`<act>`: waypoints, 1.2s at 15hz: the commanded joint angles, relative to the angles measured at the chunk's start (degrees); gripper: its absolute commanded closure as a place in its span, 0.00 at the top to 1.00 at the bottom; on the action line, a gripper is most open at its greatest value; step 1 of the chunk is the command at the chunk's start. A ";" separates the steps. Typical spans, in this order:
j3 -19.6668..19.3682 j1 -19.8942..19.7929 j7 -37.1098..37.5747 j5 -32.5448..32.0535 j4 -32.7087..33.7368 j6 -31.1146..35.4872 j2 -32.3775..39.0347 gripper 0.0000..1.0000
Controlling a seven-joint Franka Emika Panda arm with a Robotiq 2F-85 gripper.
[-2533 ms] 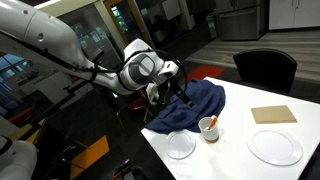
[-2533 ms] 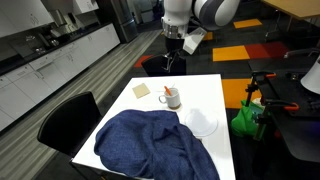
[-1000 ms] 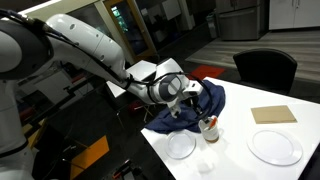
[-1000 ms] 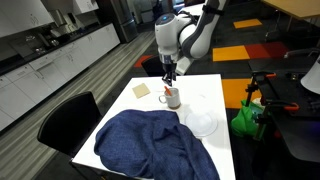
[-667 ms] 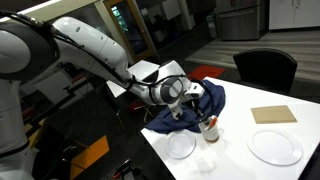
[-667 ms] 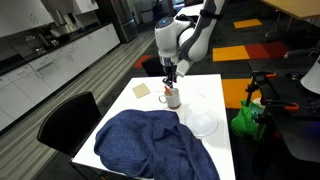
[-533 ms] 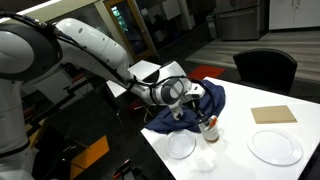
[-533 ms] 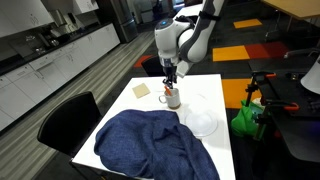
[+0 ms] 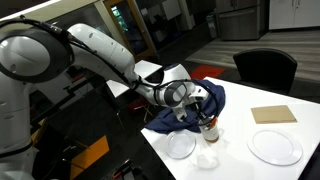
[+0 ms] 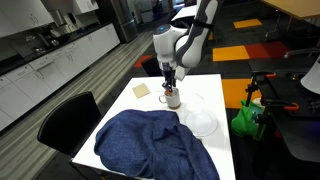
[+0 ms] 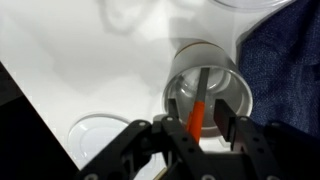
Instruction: Take the pen out of the cup and put it on the table
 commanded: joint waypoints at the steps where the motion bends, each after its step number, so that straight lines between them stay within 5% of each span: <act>1: 0.16 0.25 -3.65 3.79 2.70 0.14 2.24 0.44; 18: -0.14 0.46 -5.75 7.27 8.17 -0.43 8.21 0.44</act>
